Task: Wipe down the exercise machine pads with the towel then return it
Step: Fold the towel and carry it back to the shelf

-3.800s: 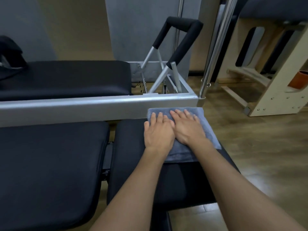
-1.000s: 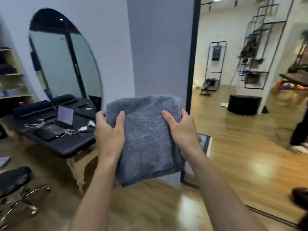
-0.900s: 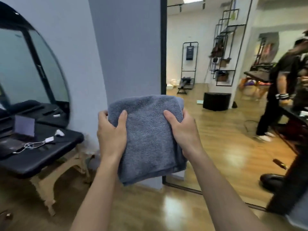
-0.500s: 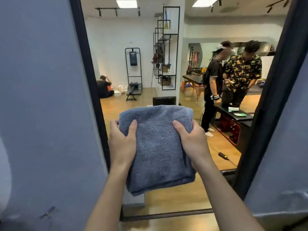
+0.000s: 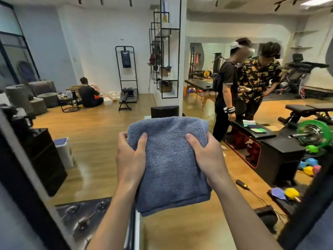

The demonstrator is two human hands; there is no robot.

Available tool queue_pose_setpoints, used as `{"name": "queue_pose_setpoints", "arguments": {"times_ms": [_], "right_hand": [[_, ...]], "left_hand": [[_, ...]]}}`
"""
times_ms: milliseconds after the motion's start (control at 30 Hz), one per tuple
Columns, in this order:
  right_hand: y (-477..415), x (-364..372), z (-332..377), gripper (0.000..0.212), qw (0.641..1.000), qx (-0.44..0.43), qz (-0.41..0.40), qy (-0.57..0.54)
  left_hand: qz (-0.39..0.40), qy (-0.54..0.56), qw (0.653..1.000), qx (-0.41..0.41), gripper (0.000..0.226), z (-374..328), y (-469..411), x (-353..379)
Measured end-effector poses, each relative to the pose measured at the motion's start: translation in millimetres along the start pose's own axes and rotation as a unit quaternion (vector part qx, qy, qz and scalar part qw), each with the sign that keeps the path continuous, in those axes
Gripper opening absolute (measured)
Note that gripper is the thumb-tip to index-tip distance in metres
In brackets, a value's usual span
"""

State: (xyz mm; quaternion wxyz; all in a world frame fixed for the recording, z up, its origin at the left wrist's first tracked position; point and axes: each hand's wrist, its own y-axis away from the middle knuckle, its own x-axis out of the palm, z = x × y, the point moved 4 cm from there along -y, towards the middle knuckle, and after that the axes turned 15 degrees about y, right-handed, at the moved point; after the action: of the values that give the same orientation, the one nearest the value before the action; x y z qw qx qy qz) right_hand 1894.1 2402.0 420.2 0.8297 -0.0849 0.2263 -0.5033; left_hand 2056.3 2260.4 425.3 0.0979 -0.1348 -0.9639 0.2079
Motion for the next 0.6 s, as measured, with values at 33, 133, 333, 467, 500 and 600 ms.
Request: {"name": "queue_pose_setpoints", "arguments": {"times_ms": [33,133,333,467,500,600], "right_hand": [[-27.6,11.9,-14.2,0.020,1.000,-0.001,0.005,-0.004],[-111.9,43.6,-53.6,0.017,1.000,-0.005,0.013,-0.020],[-299.0,111.4,-93.2,0.017,0.998,-0.001,0.053,-0.016],[-420.2,180.6,-119.8,0.014,0.997,-0.013,0.069,-0.032],[-449.6,199.4,-127.6,0.014,0.997,-0.017,0.068,-0.035],[-537.7,259.1,-152.8,0.012,0.997,-0.023,0.062,-0.030]], "left_hand": [[-0.003,0.001,1.000,-0.001,0.028,18.4,-20.8,15.2],[-0.010,-0.006,1.000,-0.009,0.027,69.7,-86.5,60.4],[-0.039,-0.006,0.999,-0.025,0.027,140.5,-235.6,147.4],[-0.062,-0.009,0.998,-0.015,0.025,199.0,-347.8,188.6],[-0.066,-0.010,0.998,-0.011,0.025,216.3,-376.8,198.1],[-0.071,-0.011,0.997,-0.005,0.024,273.5,-467.2,224.0]]}}
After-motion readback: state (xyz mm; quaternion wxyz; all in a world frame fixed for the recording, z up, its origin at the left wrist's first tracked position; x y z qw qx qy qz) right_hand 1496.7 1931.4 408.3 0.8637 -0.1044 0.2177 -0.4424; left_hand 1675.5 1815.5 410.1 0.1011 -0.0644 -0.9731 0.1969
